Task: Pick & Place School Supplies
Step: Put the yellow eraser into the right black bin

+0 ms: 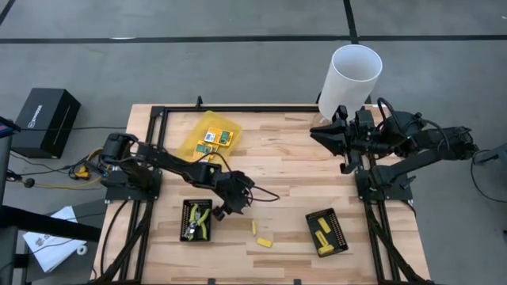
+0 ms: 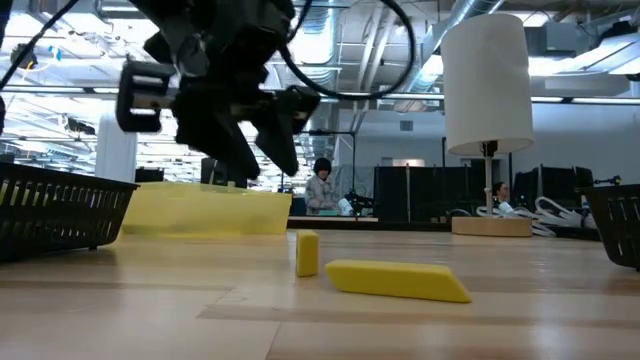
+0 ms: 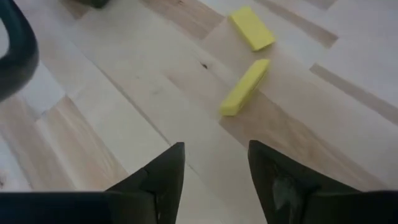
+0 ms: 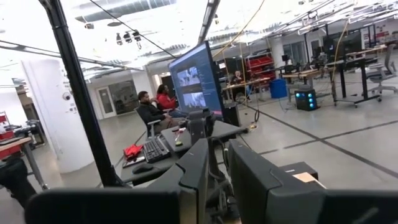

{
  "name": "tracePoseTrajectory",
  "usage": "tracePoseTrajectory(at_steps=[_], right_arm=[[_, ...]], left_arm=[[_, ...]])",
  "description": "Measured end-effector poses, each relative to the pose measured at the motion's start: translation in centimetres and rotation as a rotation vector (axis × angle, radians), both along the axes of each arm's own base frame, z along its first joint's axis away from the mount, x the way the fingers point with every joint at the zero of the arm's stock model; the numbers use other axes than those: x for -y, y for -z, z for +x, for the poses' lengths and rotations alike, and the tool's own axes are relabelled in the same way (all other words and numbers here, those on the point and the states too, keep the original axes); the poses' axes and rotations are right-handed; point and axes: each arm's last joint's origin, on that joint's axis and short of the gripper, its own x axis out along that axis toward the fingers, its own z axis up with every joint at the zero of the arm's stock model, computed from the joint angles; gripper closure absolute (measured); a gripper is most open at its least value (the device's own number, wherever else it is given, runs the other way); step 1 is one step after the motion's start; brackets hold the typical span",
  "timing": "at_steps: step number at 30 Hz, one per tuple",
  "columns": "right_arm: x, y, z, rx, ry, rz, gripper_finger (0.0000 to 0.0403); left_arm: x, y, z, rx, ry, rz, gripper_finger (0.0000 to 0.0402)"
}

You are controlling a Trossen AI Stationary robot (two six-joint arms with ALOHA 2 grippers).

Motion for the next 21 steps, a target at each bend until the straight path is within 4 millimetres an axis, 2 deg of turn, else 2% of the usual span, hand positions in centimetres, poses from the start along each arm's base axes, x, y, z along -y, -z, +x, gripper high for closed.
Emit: tracePoseTrajectory(at_steps=[9, 21], right_arm=[[-0.1, 0.0, 0.0, -0.001, -0.004, 0.0, 0.0347], [-0.5, 0.1, -0.1, -0.012, -0.031, -0.003, 0.0347]], left_arm=[[0.6, 1.5, 3.5, 0.014, 0.099, 0.028, 0.0229], [2.0, 2.1, 3.3, -0.024, 0.208, -0.007, 0.0229]])
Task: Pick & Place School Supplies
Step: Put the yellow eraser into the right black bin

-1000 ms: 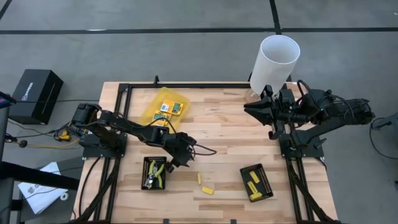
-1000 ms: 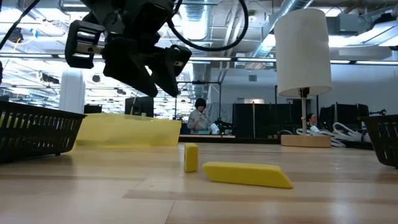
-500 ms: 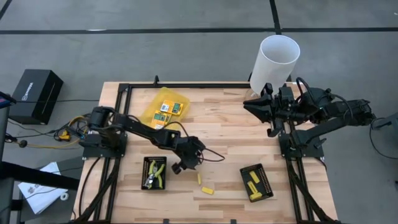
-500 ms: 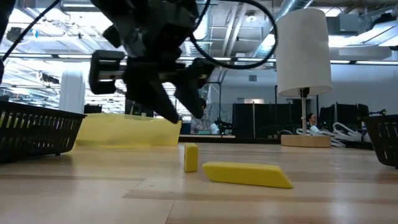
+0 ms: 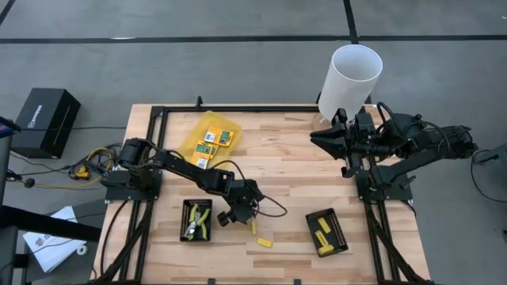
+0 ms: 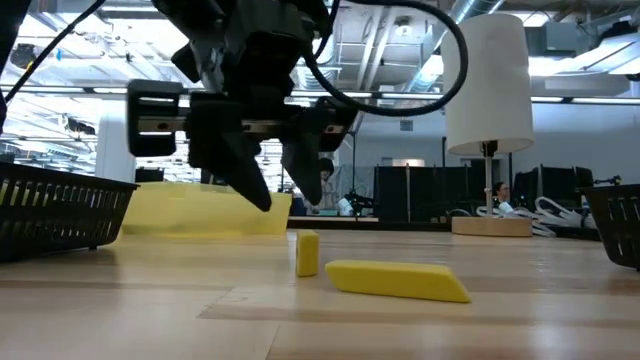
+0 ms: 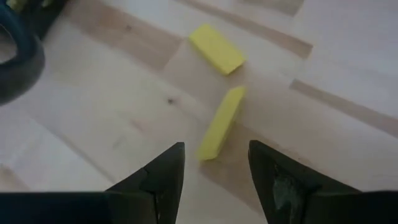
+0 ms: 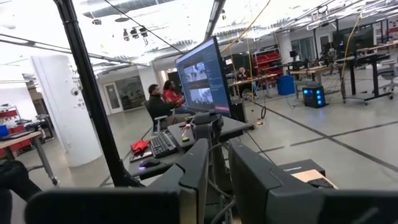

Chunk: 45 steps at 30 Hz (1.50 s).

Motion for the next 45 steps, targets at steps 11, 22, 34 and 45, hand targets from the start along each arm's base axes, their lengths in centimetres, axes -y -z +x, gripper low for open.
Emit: tracePoseTrajectory(at_steps=[11, 22, 34, 45], right_arm=[[0.0, 0.1, 0.0, -0.009, 0.001, -0.002, 0.0347], [0.0, 0.1, 0.0, -0.015, -0.001, 0.004, 0.0347], [0.0, 0.3, 0.0, -0.034, 0.001, -0.005, 0.0347], [0.0, 0.4, 0.1, -0.043, 0.003, -0.011, 0.0347]], left_arm=[[0.6, 1.4, 0.4, -0.005, 0.012, 0.038, 0.0229], [0.9, 2.9, 1.1, -0.041, 0.02, 0.039, 0.0229], [1.3, 2.8, 1.2, -0.062, -0.023, -0.02, 0.0354], [0.1, 1.2, 2.7, -0.05, -0.229, -0.046, 0.0377]])
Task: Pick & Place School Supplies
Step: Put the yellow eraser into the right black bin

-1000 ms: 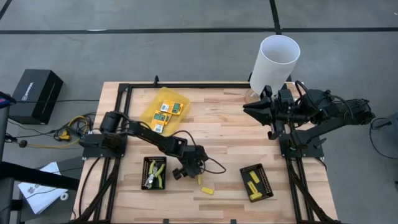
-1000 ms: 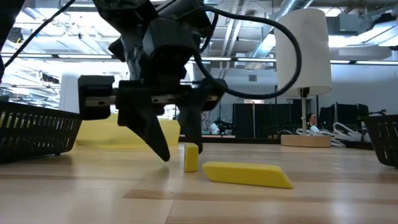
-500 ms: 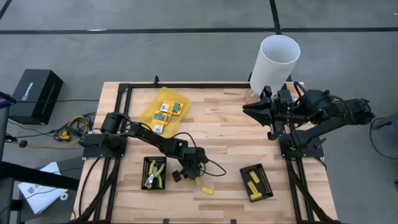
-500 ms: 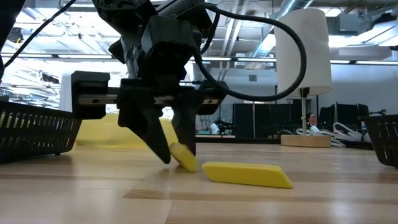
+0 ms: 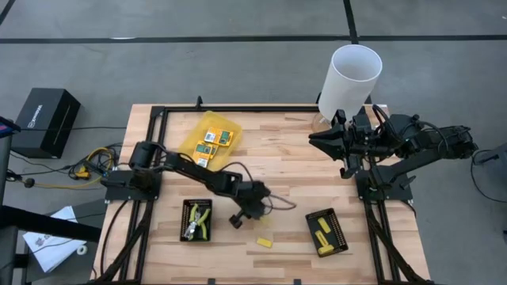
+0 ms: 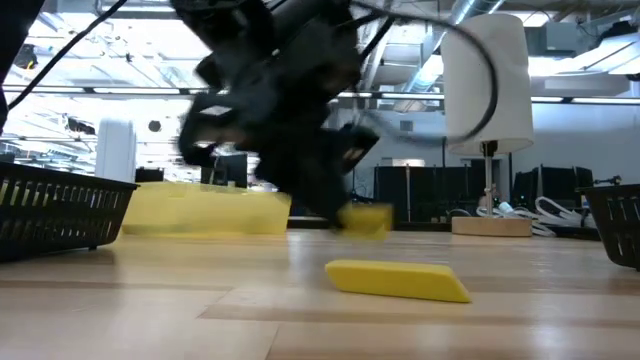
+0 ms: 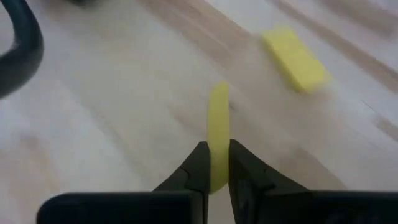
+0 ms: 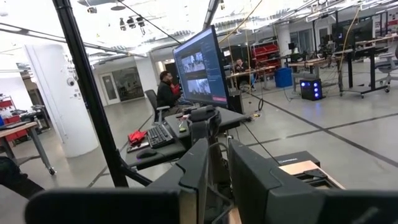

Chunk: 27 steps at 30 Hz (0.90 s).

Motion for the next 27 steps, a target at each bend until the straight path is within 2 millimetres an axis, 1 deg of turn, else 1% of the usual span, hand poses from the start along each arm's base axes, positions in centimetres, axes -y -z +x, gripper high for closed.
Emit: tracePoseTrajectory(at_steps=[3, 6, 9, 14, 17, 19, 21, 24, 27], right_arm=[[0.0, -0.1, 0.0, 0.008, 0.0, -0.001, 0.0347], [0.0, -0.3, -0.1, 0.035, 0.004, -0.016, 0.0347], [0.0, -0.6, -0.1, 0.056, 0.004, -0.016, 0.0347], [0.0, -0.6, -0.1, 0.06, 0.001, -0.015, 0.0347], [-0.2, -0.6, -0.2, 0.06, -0.008, -0.015, 0.0347], [-0.3, -0.6, -0.2, 0.058, -0.015, -0.016, 0.0347], [-0.3, -0.6, -0.3, 0.059, -0.015, -0.016, 0.0347], [-0.3, -0.6, -0.3, 0.056, -0.016, -0.016, 0.0347], [-0.3, -0.6, -0.3, 0.056, -0.016, -0.016, 0.0347]], left_arm=[[-0.5, -2.2, 1.7, 0.078, -0.031, -0.011, 0.0377], [-1.1, -4.8, 4.0, 0.167, -0.078, -0.058, 0.0377], [-1.5, -6.2, 6.0, 0.213, -0.115, -0.087, 0.0377], [-1.2, -6.8, 9.6, 0.257, -0.141, -0.122, 0.0377], [-0.8, -6.2, 11.2, 0.25, -0.134, -0.126, 0.0377], [-0.6, -5.6, 12.1, 0.235, -0.132, -0.126, 0.0377], [-0.4, -5.6, 13.0, 0.254, -0.124, -0.14, 0.0377], [0.0, -5.8, 14.0, 0.278, -0.114, -0.149, 0.0377], [0.4, -5.3, 14.6, 0.269, -0.113, -0.151, 0.0377]])
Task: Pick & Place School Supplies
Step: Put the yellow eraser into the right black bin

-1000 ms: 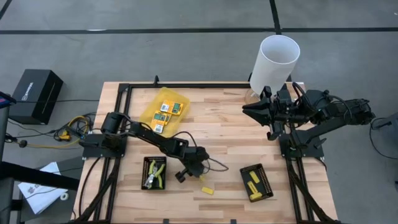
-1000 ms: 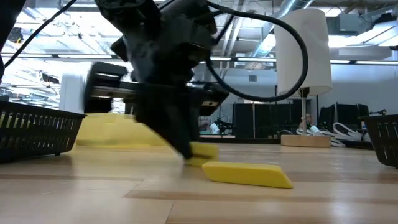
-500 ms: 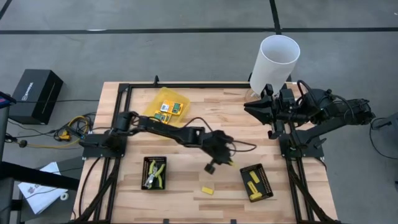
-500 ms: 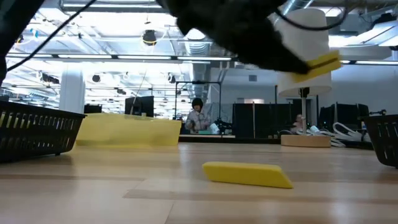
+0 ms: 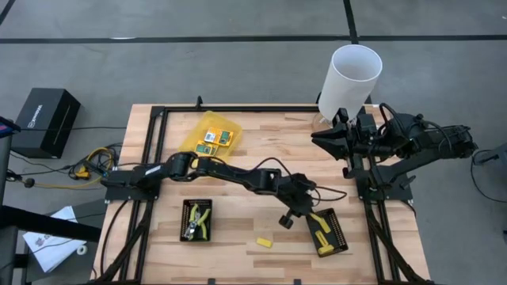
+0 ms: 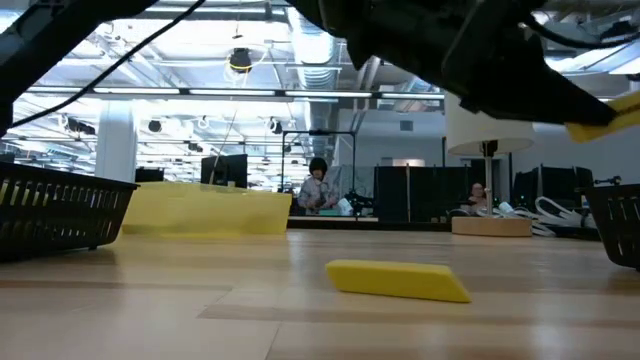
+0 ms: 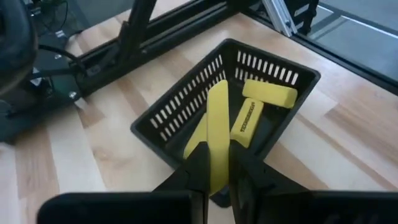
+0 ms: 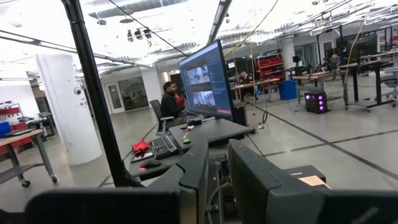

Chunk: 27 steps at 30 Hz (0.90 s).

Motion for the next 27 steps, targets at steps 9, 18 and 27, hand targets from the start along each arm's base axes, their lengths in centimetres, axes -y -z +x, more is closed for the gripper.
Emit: tracePoseTrajectory(at_steps=[9, 18, 27], right_arm=[[0.0, 0.0, 0.0, -0.001, 0.0, 0.0, 0.0347], [0.0, 0.0, 0.0, 0.002, -0.001, 0.004, 0.0347], [0.1, 0.0, 0.0, 0.004, 0.003, 0.004, 0.0347]], left_arm=[[0.3, -0.3, 0.3, 0.028, 0.012, -0.01, 0.0377], [0.3, 0.0, 0.7, 0.051, 0.044, -0.077, 0.0377], [0.8, 1.7, 1.3, 0.057, 0.045, -0.133, 0.0377]])
